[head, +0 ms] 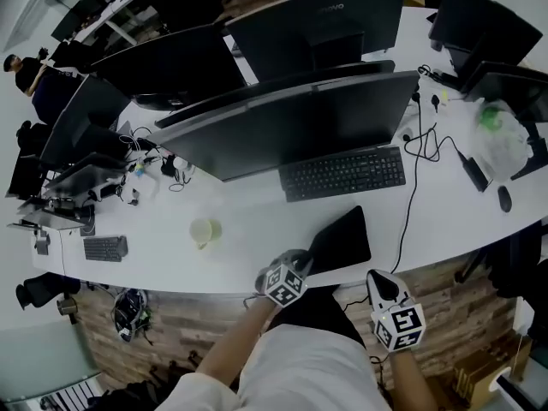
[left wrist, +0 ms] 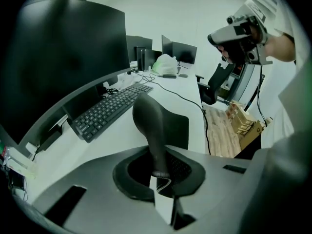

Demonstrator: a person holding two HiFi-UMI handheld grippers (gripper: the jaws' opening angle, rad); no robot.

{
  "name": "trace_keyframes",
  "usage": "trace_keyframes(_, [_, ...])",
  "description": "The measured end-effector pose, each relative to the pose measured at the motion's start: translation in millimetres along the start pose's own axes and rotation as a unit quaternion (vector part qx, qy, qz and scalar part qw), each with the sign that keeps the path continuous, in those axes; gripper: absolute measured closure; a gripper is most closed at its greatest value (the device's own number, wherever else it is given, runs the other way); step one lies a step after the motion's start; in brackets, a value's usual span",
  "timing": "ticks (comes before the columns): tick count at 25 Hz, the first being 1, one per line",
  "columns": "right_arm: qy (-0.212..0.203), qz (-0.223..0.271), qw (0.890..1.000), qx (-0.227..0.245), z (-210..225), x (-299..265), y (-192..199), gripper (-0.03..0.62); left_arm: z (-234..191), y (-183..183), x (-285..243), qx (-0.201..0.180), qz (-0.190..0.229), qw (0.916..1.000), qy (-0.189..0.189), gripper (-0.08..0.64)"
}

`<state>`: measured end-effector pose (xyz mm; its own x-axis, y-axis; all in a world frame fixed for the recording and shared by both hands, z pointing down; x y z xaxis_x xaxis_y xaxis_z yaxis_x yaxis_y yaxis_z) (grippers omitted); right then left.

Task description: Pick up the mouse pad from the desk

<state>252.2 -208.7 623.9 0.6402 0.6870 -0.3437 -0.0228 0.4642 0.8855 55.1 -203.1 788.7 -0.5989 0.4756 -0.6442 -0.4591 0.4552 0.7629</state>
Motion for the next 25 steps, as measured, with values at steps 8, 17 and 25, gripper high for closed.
trace_keyframes(8, [-0.018, 0.020, 1.000, 0.013, -9.7, 10.4, -15.4, 0.580, 16.5, -30.6, 54.6, -0.007, 0.042, 0.9985, -0.034, 0.517])
trace_keyframes(17, [-0.044, 0.050, 0.997, 0.033, -51.9, 19.4, -27.7, 0.580, 28.5, -42.0, 135.5, 0.011, 0.076, 0.9930, -0.090, 0.515])
trace_keyframes(25, [-0.056, 0.065, 0.994, 0.075, -112.2, 48.5, -30.2, 0.580, 55.9, -40.6, 222.8, 0.024, 0.142, 0.9814, -0.126, 0.515])
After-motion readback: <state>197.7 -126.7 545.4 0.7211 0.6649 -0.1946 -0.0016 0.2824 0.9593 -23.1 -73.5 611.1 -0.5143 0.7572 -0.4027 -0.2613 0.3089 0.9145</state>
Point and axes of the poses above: the fingertips, and each gripper's own axes: x backward along the fingers, z to its right, y out of its underside, the point moved 5 cm from there along x, backward along the fingers, and after that the axes turned 15 degrees about z, right-handed, at the moved point
